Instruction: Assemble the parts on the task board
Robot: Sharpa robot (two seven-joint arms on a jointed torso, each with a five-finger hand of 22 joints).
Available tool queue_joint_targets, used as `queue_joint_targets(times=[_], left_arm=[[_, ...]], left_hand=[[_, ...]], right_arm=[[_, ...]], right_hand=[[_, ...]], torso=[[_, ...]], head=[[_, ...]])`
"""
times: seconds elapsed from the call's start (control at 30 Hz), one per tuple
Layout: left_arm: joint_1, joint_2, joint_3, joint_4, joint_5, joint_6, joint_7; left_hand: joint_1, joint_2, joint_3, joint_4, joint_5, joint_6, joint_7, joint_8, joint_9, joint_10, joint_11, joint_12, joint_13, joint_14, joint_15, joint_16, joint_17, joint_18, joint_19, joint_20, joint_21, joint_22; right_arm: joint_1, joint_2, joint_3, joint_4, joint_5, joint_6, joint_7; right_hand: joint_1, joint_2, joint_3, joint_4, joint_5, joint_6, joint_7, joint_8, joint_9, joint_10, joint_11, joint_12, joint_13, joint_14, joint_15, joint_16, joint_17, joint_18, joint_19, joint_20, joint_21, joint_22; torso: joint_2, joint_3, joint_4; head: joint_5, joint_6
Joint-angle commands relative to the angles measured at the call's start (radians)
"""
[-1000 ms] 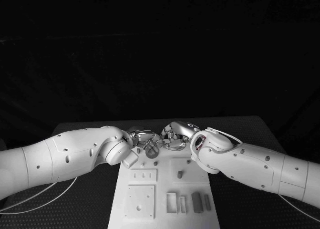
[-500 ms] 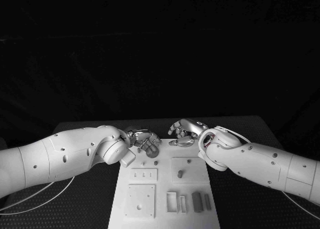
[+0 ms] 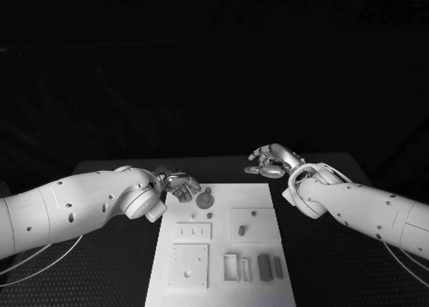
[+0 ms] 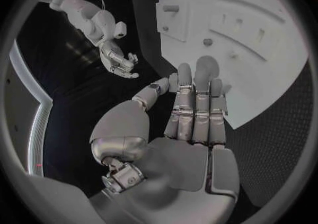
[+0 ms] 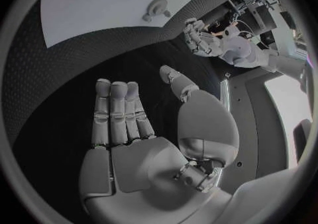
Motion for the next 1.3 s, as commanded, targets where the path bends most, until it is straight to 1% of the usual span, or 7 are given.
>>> queue_joint_targets(times=[0.03,0.2,0.3,0.8,1.07,1.2,1.3], left_arm=[[0.000,-0.010,-0.001,0.015,-0.132,0.042,-0.085],[0.000,-0.018,-0.004,0.033,-0.218,0.082,-0.160],[0.000,-0.021,-0.005,0.043,-0.267,0.097,-0.196],[-0.013,-0.017,-0.005,0.077,-0.349,0.091,-0.252],[-0.032,-0.010,-0.005,0.097,-0.351,0.080,-0.260],[-0.041,-0.006,-0.005,0.096,-0.351,0.078,-0.264],[-0.048,-0.002,-0.005,0.093,-0.354,0.078,-0.264]], left_hand=[[0.031,0.005,-0.017,0.002,0.000,0.042,-0.051,-0.009,0.010,0.037,-0.033,0.158,0.131,0.061,-0.052,0.112,0.051,0.018,0.074,-0.071,0.095,0.027],[0.037,0.006,-0.013,0.007,0.003,0.051,-0.066,-0.030,0.021,-0.025,-0.042,0.454,0.379,0.087,-0.128,0.283,0.126,0.032,0.121,-0.129,0.264,0.024],[0.037,0.003,-0.011,0.003,0.012,0.058,-0.073,-0.032,0.031,-0.009,-0.052,0.532,0.431,0.122,-0.153,0.334,0.140,0.042,0.153,-0.152,0.324,0.022],[0.012,0.006,-0.002,0.002,0.059,0.077,-0.086,-0.027,0.066,-0.014,-0.066,0.582,0.470,0.178,-0.172,0.383,0.138,0.058,0.198,-0.187,0.414,0.014],[0.008,0.005,-0.001,0.002,0.060,0.080,-0.087,-0.027,0.070,-0.013,-0.066,0.585,0.472,0.181,-0.173,0.388,0.139,0.059,0.199,-0.190,0.422,0.013],[0.003,0.006,-0.002,0.003,0.054,0.081,-0.087,-0.027,0.073,-0.012,-0.066,0.587,0.473,0.181,-0.173,0.390,0.139,0.059,0.199,-0.190,0.426,0.012],[-0.002,0.008,-0.002,0.004,0.050,0.081,-0.087,-0.027,0.074,-0.012,-0.066,0.587,0.473,0.181,-0.173,0.391,0.139,0.059,0.199,-0.190,0.429,0.012]], right_arm=[[0.001,0.001,0.010,-0.028,0.082,-0.031,0.052],[0.001,0.001,0.019,-0.048,0.099,-0.026,0.051],[0.001,0.003,0.020,-0.051,0.100,-0.022,0.051],[0.015,0.017,0.022,-0.077,0.170,0.045,0.074],[0.021,0.036,0.022,-0.089,0.285,0.094,0.125],[0.023,0.048,0.022,-0.096,0.342,0.126,0.145],[0.025,0.053,0.021,-0.101,0.364,0.147,0.163]], right_hand=[[0.001,0.009,-0.007,0.001,0.002,-0.001,0.000,0.003,0.001,0.002,-0.002,0.000,-0.003,-0.005,-0.002,-0.004,-0.002,0.015,0.000,0.005,-0.003,0.002],[0.005,0.012,-0.010,-0.001,0.003,-0.002,0.000,0.003,0.000,0.003,-0.002,0.002,-0.007,-0.005,-0.002,-0.002,-0.005,0.017,0.001,0.007,-0.003,0.002],[0.006,0.014,-0.012,-0.001,0.003,-0.003,0.000,0.003,0.000,0.004,-0.002,0.004,-0.009,-0.004,-0.002,0.000,-0.006,0.018,0.001,0.008,-0.003,0.003],[0.008,0.031,-0.010,-0.001,-0.007,-0.019,0.013,0.001,-0.004,-0.020,0.010,-0.064,-0.106,-0.053,0.012,-0.069,-0.084,0.015,-0.062,0.039,-0.057,-0.010],[-0.004,0.058,0.008,-0.028,-0.001,-0.033,0.033,0.018,-0.003,-0.074,0.066,-0.394,-0.431,-0.200,0.124,-0.397,-0.324,-0.032,-0.269,0.113,-0.302,-0.123],[-0.003,0.066,0.007,-0.033,0.003,-0.038,0.035,0.019,-0.004,-0.078,0.078,-0.442,-0.478,-0.222,0.141,-0.451,-0.358,-0.040,-0.302,0.122,-0.336,-0.138],[0.001,0.077,0.009,-0.043,0.010,-0.051,0.034,0.020,-0.005,-0.074,0.098,-0.539,-0.563,-0.260,0.179,-0.552,-0.424,-0.061,-0.382,0.142,-0.421,-0.179]], torso=[[0.001,0.0007,-0.0002],[0.001,0.0012,-0.0005],[0.001,0.0008,-0.0017],[0.000,0.0009,-0.0012],[0.000,0.0006,0.0000],[0.001,0.0011,-0.0013],[0.001,0.0007,-0.0021]], head=[[0.005,-0.008],[0.013,-0.021],[0.015,-0.027],[0.015,-0.064],[0.019,-0.080],[0.020,-0.084],[0.019,-0.086]])
